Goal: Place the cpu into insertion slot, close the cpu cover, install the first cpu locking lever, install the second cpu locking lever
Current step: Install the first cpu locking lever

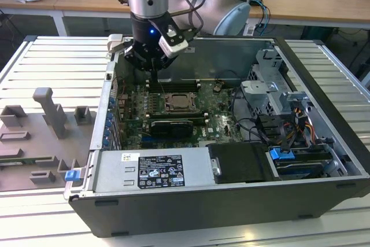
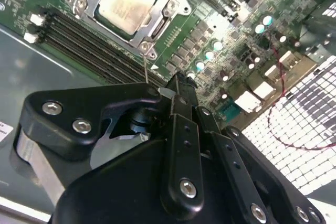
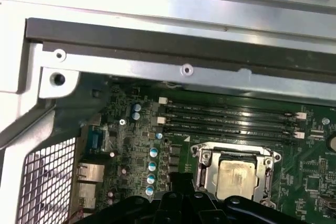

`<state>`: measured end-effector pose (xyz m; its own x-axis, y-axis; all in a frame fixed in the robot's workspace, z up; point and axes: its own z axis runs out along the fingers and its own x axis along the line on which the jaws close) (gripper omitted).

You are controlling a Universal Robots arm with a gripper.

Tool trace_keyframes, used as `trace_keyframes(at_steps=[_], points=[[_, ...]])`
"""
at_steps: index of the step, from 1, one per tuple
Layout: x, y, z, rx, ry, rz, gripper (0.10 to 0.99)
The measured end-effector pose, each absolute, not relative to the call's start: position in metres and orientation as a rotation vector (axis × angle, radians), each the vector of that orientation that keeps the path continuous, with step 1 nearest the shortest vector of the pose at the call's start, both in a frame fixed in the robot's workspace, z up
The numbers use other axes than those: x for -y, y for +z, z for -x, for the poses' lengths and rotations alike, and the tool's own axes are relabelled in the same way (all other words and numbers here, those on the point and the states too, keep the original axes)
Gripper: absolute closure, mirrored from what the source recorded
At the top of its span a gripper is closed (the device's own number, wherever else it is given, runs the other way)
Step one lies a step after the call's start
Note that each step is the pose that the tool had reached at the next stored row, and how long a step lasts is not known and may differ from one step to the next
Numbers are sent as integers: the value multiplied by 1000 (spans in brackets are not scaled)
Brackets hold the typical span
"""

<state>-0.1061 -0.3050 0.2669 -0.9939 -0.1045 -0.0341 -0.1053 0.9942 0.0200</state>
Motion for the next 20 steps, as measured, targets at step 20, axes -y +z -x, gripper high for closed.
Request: trace_keyframes(at_steps=[20], points=[[297,263,114,-3104,45,161,980]])
